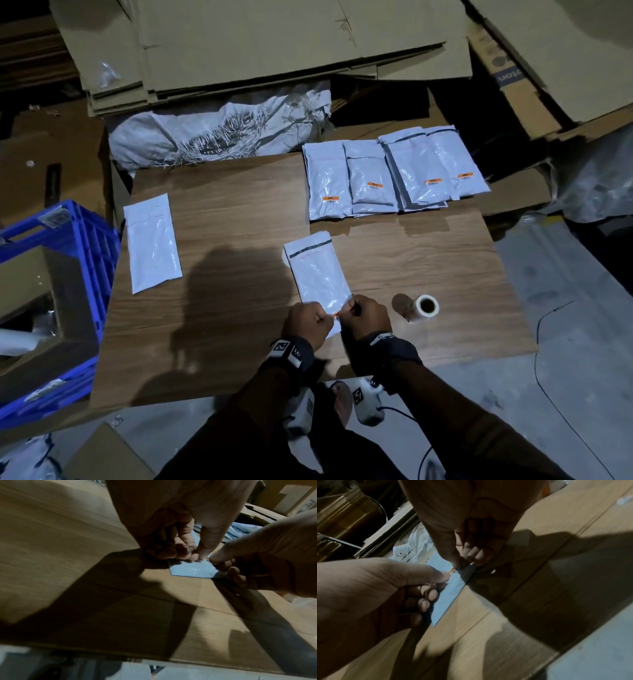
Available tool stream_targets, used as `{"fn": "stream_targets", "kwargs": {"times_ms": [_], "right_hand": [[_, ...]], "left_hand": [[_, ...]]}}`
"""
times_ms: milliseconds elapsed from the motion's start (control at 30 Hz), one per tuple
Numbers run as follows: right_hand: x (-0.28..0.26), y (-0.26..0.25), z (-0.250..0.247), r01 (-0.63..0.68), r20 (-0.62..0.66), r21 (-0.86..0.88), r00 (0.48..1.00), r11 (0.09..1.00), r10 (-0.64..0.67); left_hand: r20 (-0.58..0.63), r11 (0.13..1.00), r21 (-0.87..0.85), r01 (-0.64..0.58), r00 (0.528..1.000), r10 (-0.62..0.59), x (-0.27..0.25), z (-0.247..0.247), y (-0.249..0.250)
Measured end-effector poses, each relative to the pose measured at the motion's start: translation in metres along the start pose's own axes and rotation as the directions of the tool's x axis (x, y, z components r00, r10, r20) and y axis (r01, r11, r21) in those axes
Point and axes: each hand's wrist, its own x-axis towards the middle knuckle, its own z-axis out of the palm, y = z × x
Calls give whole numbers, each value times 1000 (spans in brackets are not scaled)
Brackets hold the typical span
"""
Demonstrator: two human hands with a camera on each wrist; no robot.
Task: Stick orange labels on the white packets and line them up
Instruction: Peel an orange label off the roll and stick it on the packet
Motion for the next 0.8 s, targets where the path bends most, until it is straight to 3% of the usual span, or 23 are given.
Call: {"fn": "stream_targets", "kwargs": {"times_ms": [467, 800], "right_hand": [[2, 13, -1, 91, -1, 73, 996, 993, -91], [10, 14, 6, 97, 32, -21, 995, 995, -96]], "left_hand": [[-31, 997, -59, -41, 999, 40, 0, -3, -18], [-24, 999, -29, 20, 1000, -20, 2, -3, -9]]}}
